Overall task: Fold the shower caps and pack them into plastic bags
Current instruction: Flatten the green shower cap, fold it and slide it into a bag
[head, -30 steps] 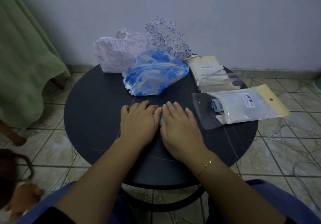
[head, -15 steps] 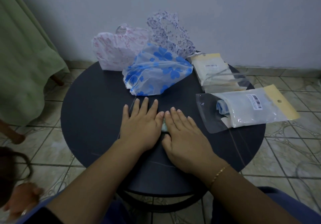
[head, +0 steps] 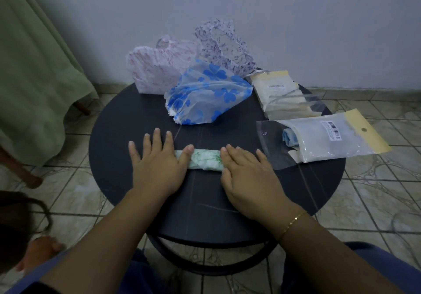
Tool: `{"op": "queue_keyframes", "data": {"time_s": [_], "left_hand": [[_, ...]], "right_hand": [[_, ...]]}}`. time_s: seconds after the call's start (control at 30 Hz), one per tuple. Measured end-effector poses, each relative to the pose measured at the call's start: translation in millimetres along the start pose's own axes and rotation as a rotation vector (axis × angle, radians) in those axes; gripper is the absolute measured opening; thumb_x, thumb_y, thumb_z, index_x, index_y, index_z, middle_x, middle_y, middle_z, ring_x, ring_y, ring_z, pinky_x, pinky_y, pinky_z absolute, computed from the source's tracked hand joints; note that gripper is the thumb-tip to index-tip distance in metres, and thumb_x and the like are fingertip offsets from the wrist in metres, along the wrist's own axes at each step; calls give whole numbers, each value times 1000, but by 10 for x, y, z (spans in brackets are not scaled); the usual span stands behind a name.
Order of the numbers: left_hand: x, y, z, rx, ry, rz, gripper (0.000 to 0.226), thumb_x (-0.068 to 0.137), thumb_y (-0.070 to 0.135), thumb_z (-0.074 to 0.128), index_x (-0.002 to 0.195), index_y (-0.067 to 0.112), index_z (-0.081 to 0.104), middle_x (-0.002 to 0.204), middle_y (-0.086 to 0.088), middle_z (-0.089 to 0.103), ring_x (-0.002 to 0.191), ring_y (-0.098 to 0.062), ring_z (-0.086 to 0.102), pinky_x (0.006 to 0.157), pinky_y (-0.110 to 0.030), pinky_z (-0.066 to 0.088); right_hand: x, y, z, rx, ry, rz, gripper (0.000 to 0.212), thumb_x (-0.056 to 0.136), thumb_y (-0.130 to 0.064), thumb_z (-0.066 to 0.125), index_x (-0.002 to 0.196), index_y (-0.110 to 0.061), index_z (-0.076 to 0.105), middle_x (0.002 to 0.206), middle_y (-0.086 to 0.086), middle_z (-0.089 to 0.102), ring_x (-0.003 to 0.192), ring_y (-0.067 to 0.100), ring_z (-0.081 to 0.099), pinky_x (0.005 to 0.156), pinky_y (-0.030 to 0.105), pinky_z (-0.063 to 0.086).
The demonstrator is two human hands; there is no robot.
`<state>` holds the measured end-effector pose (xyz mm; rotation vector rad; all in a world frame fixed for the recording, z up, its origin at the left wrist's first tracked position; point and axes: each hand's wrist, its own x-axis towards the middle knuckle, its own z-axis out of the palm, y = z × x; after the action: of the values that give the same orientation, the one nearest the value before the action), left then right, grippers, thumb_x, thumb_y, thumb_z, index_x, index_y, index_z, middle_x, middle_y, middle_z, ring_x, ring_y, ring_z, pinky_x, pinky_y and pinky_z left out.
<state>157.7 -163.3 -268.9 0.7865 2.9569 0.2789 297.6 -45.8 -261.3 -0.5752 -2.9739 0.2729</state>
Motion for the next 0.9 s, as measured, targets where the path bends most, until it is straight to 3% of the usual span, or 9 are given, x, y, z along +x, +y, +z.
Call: {"op": "queue_keyframes", "data": {"time_s": [0.07,0.13,0.2,0.27,0.4,0.53,0.7,0.8,0.9], "left_hand": [[-52,2,15,-113,211,22,72,91,63,29,142,13,34,147,-10,33,139,-23,24,115,-46,4],[-120,16,-16,-218,387,60,54,90,59,41,114,12,54,115,-6,52,113,-23,48,103,-42,27],[-214,72,-95,-254,331,73,41,91,56,38,83,18,53,87,5,54,83,-17,53,89,-38,36],[-351,159,-127,-190,173,137,45,94,54,32,67,22,49,72,7,53,67,-14,51,85,-39,40],[-577,307,-76,-335,32,236,33,94,49,39,98,31,66,95,11,63,90,-9,58,86,-34,43],[-582,402,-108,-761,-79,175,27,93,39,52,117,31,62,102,12,69,92,-2,62,84,-28,51],[-605,623,-243,-1327,-177,107,32,90,8,60,119,20,61,103,4,72,92,-6,68,78,-17,53],[-560,791,-297,-1520,-190,112,34,88,1,59,117,19,60,101,3,73,94,-11,69,75,-18,54],[-452,977,-331,-1524,-156,158,36,90,3,58,120,23,59,105,7,71,96,-7,67,74,-17,52]], "right_hand": [[-16,-4,-46,22,84,4,73,85,-44,-2,140,-25,41,139,-7,47,123,16,40,103,33,20],[-25,12,-73,53,97,39,46,97,-38,21,126,-28,56,122,-9,56,109,16,45,90,33,26],[-24,23,-86,165,94,107,32,96,-34,40,120,-27,58,117,-6,57,109,17,45,90,34,31],[-18,19,-91,329,90,197,35,92,-34,49,124,-24,57,115,0,56,109,19,48,93,35,38],[14,-4,-63,563,45,287,29,86,-37,55,108,-23,68,99,0,67,95,18,61,91,42,45],[-22,-80,-65,932,111,365,38,74,-46,58,104,-26,71,89,-7,73,89,12,67,93,44,47],[-56,-3,-245,1451,226,385,24,87,-5,62,110,-13,63,96,2,70,85,10,66,72,20,54],[-55,90,-380,1605,227,339,26,88,-5,60,109,-20,59,97,3,70,84,12,68,73,26,55],[-51,204,-495,1682,145,283,33,92,-9,55,111,-35,56,109,0,69,97,21,66,81,37,52]]}}
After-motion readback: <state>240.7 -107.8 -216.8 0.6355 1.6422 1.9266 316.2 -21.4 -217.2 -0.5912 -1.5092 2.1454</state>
